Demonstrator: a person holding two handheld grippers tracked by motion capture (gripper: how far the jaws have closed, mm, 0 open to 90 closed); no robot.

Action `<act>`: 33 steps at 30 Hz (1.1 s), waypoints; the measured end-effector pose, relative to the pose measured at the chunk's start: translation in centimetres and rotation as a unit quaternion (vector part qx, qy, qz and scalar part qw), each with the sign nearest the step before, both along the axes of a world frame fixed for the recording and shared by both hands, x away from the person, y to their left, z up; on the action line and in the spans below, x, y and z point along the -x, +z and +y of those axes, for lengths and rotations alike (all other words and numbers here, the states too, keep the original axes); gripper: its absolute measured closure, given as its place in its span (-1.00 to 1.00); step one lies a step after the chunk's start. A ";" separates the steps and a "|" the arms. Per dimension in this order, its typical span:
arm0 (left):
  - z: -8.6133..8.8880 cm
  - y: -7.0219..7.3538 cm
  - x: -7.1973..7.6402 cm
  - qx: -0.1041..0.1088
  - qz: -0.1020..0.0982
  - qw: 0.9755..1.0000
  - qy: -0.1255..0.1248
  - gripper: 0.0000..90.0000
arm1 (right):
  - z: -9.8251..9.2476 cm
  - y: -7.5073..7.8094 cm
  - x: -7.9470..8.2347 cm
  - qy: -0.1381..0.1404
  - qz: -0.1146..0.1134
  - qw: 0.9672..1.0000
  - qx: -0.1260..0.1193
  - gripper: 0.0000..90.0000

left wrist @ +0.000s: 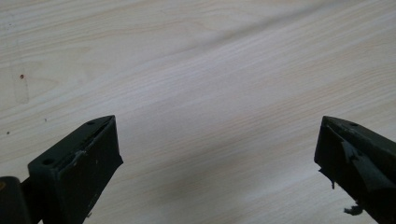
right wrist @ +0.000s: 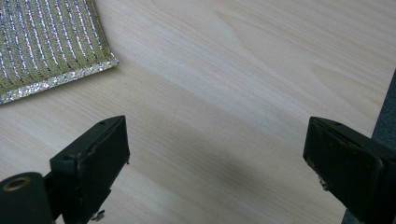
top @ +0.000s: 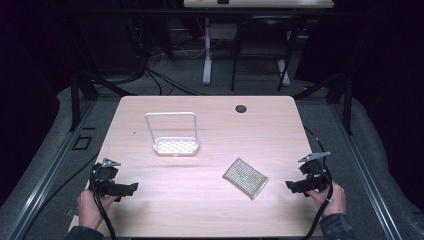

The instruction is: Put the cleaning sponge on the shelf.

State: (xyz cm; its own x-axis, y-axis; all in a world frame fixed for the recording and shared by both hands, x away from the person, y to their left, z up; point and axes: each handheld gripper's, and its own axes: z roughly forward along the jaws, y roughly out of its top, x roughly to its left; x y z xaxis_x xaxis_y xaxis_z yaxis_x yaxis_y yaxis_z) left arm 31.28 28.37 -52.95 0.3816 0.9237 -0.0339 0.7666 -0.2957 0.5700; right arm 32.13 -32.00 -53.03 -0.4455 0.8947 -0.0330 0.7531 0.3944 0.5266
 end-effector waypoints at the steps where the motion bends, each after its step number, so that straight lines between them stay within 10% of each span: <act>1: -0.1 0.1 0.0 0.000 0.000 1.000 -0.004 -1.00 | 0.0 0.0 0.0 0.000 0.001 1.000 0.001 -0.85; 33: -7.1 2.3 -1.0 0.039 -0.007 0.994 -0.101 -1.00 | 0.3 0.5 0.1 0.007 -0.006 1.000 -0.004 -0.83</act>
State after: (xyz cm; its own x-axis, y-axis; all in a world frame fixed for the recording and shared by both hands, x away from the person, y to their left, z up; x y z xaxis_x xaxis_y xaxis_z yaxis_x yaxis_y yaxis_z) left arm 32.27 21.25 -50.65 0.5593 0.8233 -0.0963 0.6883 -0.3965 0.6075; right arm 32.05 -31.65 -52.57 -0.4583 0.8883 -0.0303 0.7410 0.4007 0.5389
